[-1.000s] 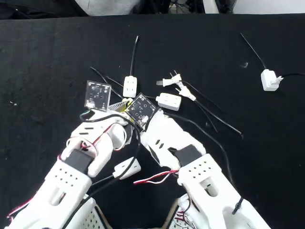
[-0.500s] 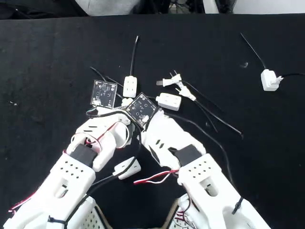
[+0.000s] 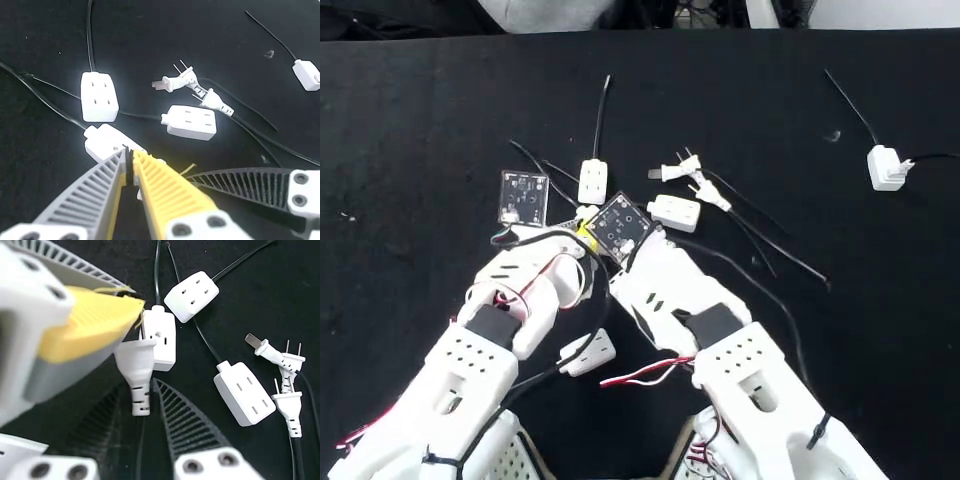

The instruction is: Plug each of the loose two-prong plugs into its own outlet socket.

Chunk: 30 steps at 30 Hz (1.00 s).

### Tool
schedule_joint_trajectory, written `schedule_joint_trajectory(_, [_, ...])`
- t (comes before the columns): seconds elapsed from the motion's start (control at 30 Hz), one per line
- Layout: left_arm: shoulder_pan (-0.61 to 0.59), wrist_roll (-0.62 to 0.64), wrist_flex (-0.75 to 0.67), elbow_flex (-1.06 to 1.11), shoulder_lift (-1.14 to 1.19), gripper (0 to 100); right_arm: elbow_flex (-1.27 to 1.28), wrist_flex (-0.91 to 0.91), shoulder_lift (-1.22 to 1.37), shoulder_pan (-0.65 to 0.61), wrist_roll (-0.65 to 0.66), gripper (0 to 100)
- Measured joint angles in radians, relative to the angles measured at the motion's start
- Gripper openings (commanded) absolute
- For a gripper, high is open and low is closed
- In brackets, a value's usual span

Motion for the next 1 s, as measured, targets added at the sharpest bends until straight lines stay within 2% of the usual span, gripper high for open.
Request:
schedule_joint_trajectory(0.4, [-0.002, 0.0, -0.012, 0.011, 0.0, 3, 0.0, -0.005, -0.006, 0.0, 0.0, 1.1])
schedule_joint_trajectory(0.77, [0.003, 0.003, -0.014, 0.011, 0.0, 3, 0.087, 0.037, -0.273, 0.0, -0.003, 1.1])
schedule_joint_trajectory(1.0, [-0.002, 0.005, -0.014, 0.011, 0.0, 3, 0.087, 0.043, -0.299, 0.0, -0.003, 1.1])
